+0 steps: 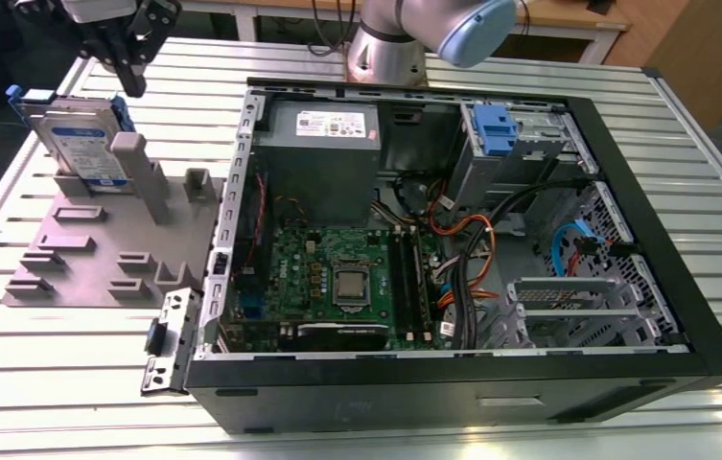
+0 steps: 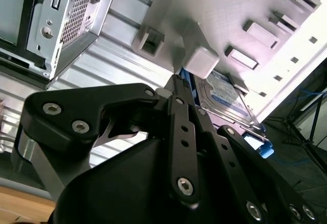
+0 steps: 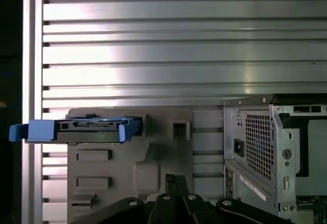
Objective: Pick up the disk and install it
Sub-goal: 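Reach for the disk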
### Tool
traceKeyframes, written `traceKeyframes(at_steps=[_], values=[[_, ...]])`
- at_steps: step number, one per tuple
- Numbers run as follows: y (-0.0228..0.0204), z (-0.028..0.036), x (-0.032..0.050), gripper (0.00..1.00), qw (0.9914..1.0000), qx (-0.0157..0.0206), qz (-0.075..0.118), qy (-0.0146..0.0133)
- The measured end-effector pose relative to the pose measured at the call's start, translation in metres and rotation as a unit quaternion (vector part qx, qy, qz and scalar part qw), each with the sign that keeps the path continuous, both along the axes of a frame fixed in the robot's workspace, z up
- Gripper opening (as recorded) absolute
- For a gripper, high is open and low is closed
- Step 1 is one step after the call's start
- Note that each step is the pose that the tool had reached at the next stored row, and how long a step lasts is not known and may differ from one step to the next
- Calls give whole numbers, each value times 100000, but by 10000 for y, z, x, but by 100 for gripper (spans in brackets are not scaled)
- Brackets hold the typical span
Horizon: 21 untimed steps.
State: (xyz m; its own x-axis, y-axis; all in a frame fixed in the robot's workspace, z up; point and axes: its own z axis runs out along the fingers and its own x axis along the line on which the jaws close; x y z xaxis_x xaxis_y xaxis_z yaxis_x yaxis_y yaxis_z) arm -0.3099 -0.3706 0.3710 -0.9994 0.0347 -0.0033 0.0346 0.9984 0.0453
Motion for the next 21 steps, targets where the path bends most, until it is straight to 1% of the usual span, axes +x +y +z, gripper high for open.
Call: traceKeyframes(at_steps=[3,7,19,21], values=[[26,-6,-29,11,100000,-2,-2,18],[38,-12,-57,11,100000,1,-3,15],[39,-16,-62,11,100000,1,-1,27],[42,-18,-73,11,100000,6,-13,52]])
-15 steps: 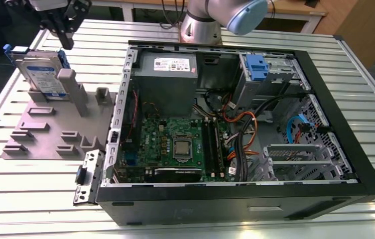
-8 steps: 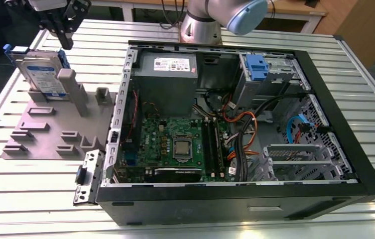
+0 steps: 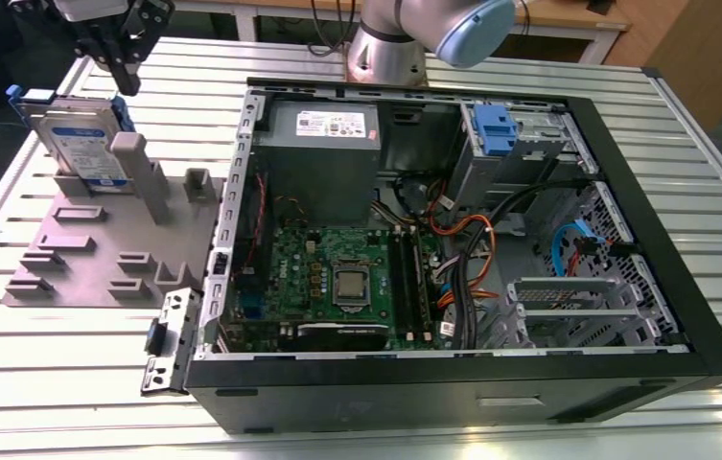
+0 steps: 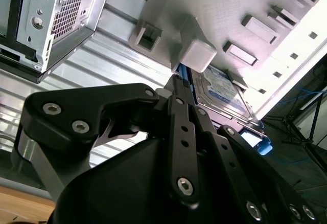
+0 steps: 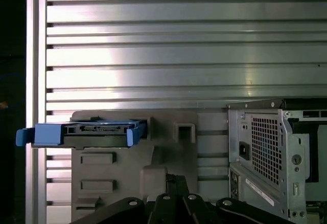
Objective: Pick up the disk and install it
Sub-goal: 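Reach for the disk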
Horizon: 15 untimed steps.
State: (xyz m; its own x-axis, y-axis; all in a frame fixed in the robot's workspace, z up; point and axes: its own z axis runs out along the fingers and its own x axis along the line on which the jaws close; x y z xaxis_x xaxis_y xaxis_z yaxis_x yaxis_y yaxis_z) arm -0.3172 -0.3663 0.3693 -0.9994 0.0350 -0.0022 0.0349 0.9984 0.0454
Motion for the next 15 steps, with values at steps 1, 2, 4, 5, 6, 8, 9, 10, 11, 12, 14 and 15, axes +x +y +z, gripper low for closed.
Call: traceKeyframes(at_steps=[1,2,4,5,6,8,9,10,11,12,14,15], values=[[4,0,-12,11,100000,-7,6,23],[12,0,-27,11,100000,-8,9,40],[26,-2,-80,11,100000,-5,11,47],[32,-4,-107,11,100000,-3,13,50],[37,-4,-129,11,100000,-7,14,64],[45,-7,-169,11,100000,-3,10,87],[48,-8,-185,11,100000,-7,11,109],[49,-9,-200,11,100000,-6,11,132],[50,-11,-213,11,100000,-6,10,146],[51,-12,-226,11,100000,-7,8,160],[52,-15,-243,11,100000,-5,9,171],[52,-16,-249,11,100000,-5,7,181]])
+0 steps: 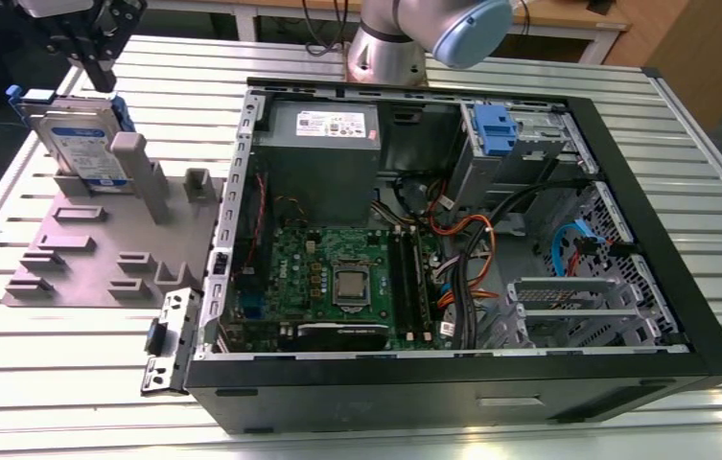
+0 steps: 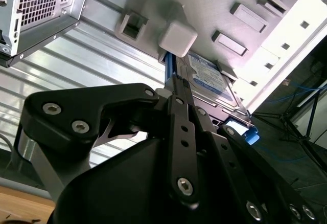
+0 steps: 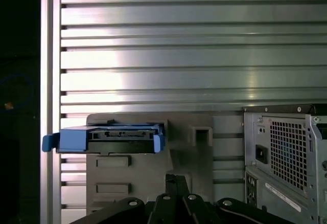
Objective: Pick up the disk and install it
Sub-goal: 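Reach for the disk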
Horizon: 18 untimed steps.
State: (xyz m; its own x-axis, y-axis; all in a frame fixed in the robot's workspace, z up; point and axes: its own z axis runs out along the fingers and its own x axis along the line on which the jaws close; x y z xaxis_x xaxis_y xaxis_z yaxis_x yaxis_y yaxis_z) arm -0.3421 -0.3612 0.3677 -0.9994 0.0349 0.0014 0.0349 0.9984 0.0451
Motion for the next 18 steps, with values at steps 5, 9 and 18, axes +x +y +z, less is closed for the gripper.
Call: traceKeyframes(at_steps=[5,9,18], values=[[0,-3,-7,11,100000,0,5,15],[0,-3,-7,11,100000,-1,3,16],[19,-14,-65,11,100000,-1,4,16]])
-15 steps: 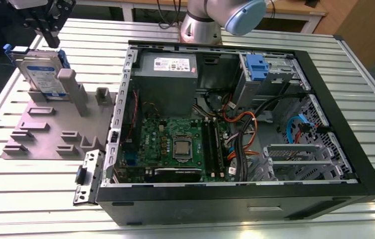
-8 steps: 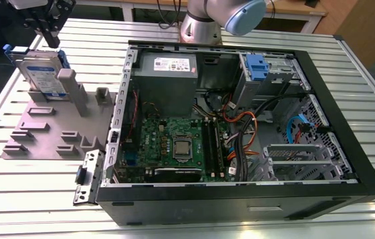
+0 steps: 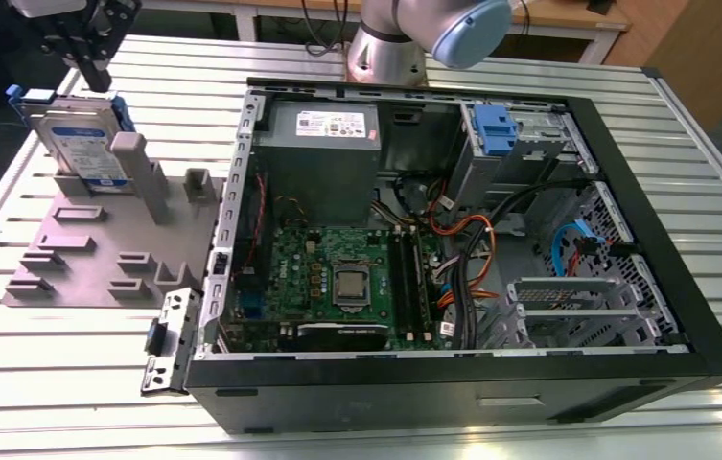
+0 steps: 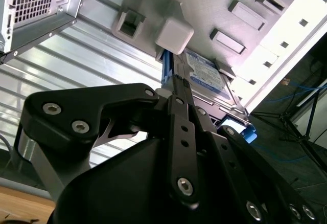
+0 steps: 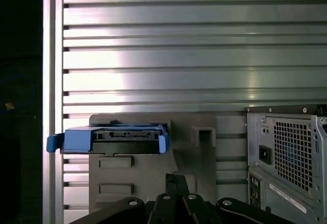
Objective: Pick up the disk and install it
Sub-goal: 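Reach for the disk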
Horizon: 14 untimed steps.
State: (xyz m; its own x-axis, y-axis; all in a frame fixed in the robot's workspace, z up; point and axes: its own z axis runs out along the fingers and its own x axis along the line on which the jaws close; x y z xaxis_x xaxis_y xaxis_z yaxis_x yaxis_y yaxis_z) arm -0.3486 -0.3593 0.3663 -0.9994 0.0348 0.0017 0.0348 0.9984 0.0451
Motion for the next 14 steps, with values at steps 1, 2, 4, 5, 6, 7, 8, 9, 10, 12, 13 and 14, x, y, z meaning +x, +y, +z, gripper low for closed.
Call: traceKeyframes(at_steps=[1,2,4,5,6,7,8,9,10,12,13,14], values=[[9,-5,-26,11,100000,2,0,-2],[21,-9,-49,11,100000,0,3,-2],[46,-18,-90,11,100000,4,-1,-4],[56,-21,-108,11,100000,2,-3,-1],[66,-23,-128,11,100000,-3,-1,16],[72,-25,-152,11,100000,-3,0,24],[79,-28,-176,11,100000,1,-1,26],[85,-30,-200,11,100000,0,3,31],[92,-33,-223,11,100000,2,0,39],[103,-39,-270,11,100000,4,-2,53],[107,-42,-297,11,100000,0,1,70],[111,-44,-322,11,100000,0,-5,85]])
